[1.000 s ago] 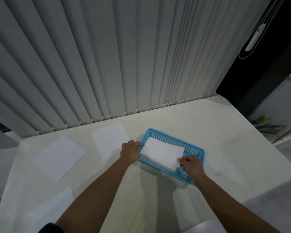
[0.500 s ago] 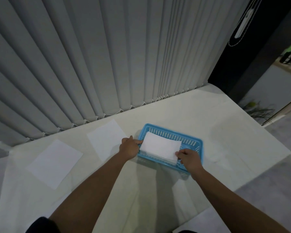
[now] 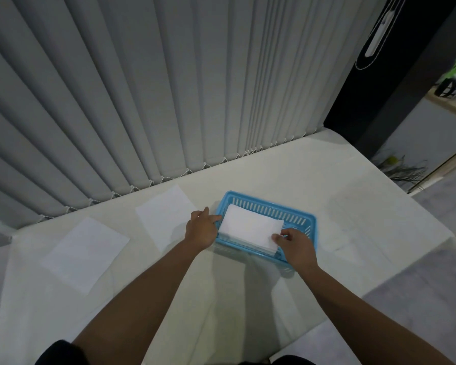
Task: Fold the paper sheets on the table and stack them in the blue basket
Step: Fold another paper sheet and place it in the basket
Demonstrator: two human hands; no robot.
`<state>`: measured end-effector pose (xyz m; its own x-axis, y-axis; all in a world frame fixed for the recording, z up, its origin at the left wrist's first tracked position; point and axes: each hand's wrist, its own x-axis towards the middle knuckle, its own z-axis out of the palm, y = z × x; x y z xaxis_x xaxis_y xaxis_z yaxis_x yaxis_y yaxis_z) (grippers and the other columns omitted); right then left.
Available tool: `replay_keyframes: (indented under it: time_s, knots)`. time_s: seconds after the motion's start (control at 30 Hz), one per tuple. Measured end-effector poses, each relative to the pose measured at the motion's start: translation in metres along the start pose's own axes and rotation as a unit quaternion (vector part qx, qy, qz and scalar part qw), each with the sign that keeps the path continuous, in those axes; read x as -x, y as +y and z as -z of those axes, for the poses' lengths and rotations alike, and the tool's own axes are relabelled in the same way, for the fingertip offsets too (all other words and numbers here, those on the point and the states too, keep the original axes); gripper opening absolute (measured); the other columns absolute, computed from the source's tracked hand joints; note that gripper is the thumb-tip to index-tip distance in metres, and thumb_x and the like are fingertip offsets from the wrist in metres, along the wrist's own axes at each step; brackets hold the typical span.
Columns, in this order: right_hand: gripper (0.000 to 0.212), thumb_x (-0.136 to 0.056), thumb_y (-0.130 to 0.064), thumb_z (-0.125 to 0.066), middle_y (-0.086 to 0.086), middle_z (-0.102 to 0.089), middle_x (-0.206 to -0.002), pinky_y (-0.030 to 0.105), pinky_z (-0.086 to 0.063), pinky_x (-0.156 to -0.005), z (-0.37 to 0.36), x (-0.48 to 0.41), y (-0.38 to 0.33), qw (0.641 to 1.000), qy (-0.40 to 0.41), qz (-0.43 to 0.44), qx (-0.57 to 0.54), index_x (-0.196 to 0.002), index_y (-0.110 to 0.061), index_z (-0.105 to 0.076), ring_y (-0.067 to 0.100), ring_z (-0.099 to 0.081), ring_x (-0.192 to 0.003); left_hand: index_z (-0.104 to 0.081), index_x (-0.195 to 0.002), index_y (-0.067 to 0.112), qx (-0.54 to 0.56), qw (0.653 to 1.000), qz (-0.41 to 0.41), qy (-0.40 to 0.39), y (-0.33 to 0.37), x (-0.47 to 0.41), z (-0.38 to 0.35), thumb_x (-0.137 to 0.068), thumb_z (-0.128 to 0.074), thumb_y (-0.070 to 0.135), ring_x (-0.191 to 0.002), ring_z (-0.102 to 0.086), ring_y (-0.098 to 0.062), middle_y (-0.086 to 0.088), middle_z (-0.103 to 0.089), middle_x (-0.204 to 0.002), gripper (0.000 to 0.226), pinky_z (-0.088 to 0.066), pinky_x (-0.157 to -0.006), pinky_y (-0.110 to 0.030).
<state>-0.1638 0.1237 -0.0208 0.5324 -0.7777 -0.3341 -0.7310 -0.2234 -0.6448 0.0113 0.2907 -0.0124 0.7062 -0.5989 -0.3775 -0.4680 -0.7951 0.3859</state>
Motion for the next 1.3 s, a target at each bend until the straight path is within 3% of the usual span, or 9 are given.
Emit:
replay_keyframes:
  time_s: [0.17,0.37,0.47,0.57,0.77,0.93,1.03,1.13,1.3]
  knots:
    - [0.044,-0.091,-0.04,-0.057,0.005,-0.054,-0.135,0.036,-0.043,-0.097,-0.003,0.003,0.006,0.992,0.067,0.075,0.082,-0.129,-0.02,-0.057,0.024,-0.054,-0.119,-0.024,-0.149,0.023,-0.024,0.992,-0.067,0.108,0.013,0.005,-0.006,-0.097,-0.036,0.016,-0.139,-0.029,-0.026,-0.003,-0.025,-0.158,0.054,-0.027,-0.112,-0.039]
    - [0.066,-0.096,-0.055,-0.025,0.002,-0.007,-0.163,0.047,-0.006,-0.12,-0.019,0.003,0.002,0.927,-0.033,0.194,0.318,-0.152,-0.022,-0.013,0.026,-0.007,-0.149,-0.005,-0.152,0.029,-0.156,0.982,-0.11,0.008,0.021,-0.008,-0.026,-0.101,-0.017,0.045,-0.15,0.0,-0.023,-0.002,0.0,-0.163,0.055,-0.002,-0.121,-0.049]
    - [0.089,-0.081,-0.072,0.005,0.002,0.007,-0.163,0.047,0.007,-0.118,-0.027,0.001,0.004,0.917,-0.063,0.2,0.339,-0.153,-0.021,0.001,0.025,0.009,-0.149,0.003,-0.152,0.025,-0.166,0.982,-0.087,0.007,0.015,-0.011,-0.032,-0.1,-0.015,0.048,-0.15,0.007,-0.023,-0.003,0.006,-0.163,0.06,0.002,-0.121,-0.052]
    - [0.087,-0.079,-0.069,0.008,0.001,0.011,-0.162,0.046,0.01,-0.118,-0.032,-0.002,0.009,0.916,-0.07,0.204,0.338,-0.153,-0.022,0.006,0.023,0.016,-0.148,0.005,-0.152,0.021,-0.167,0.982,-0.083,0.021,0.013,-0.008,-0.035,-0.1,-0.015,0.048,-0.15,0.007,-0.024,-0.005,0.006,-0.163,0.062,0.002,-0.121,-0.053]
    - [0.078,-0.088,-0.065,-0.004,0.0,0.013,-0.162,0.043,0.011,-0.117,-0.029,-0.005,0.007,0.923,-0.081,0.202,0.318,-0.153,-0.023,0.007,0.023,0.017,-0.148,0.002,-0.153,0.02,-0.185,0.978,-0.073,0.058,0.004,-0.005,-0.035,-0.099,-0.015,0.05,-0.15,0.003,-0.03,-0.009,0.009,-0.162,0.064,0.005,-0.119,-0.052]
    - [0.07,-0.099,-0.05,-0.029,0.002,-0.001,-0.163,0.041,0.001,-0.122,-0.019,0.006,0.007,0.989,-0.018,0.11,0.094,-0.154,-0.017,-0.003,0.02,0.002,-0.15,-0.009,-0.152,0.024,-0.09,0.994,-0.042,0.055,0.005,-0.006,-0.031,-0.099,-0.014,0.05,-0.149,0.0,-0.029,-0.005,0.006,-0.162,0.059,0.004,-0.121,-0.048]
    - [0.069,-0.099,-0.048,-0.033,0.005,-0.012,-0.162,0.045,-0.008,-0.122,-0.016,0.018,0.011,0.999,-0.025,0.042,0.004,-0.153,-0.015,-0.008,0.023,-0.009,-0.149,-0.017,-0.151,0.028,-0.047,0.997,-0.02,0.056,0.008,-0.006,-0.029,-0.1,-0.013,0.048,-0.148,-0.001,-0.029,-0.005,0.002,-0.163,0.055,0.002,-0.121,-0.048]
    - [0.068,-0.099,-0.048,-0.035,0.006,-0.018,-0.161,0.047,-0.011,-0.121,-0.018,0.024,0.011,0.998,-0.047,0.029,-0.018,-0.153,-0.016,-0.009,0.025,-0.016,-0.148,-0.022,-0.149,0.029,-0.024,0.999,-0.001,0.049,0.01,-0.007,-0.029,-0.1,-0.012,0.048,-0.148,-0.001,-0.028,-0.005,0.001,-0.163,0.054,0.001,-0.121,-0.047]
    - [0.068,-0.099,-0.05,-0.03,0.002,-0.014,-0.162,0.042,0.0,-0.121,-0.021,0.026,0.004,0.996,-0.081,0.039,-0.003,-0.154,-0.019,-0.005,0.022,-0.014,-0.149,-0.036,-0.139,0.03,-0.016,0.999,0.005,0.043,0.011,-0.009,-0.031,-0.099,-0.012,0.048,-0.147,-0.004,-0.03,-0.006,-0.004,-0.162,0.05,-0.002,-0.121,-0.05]
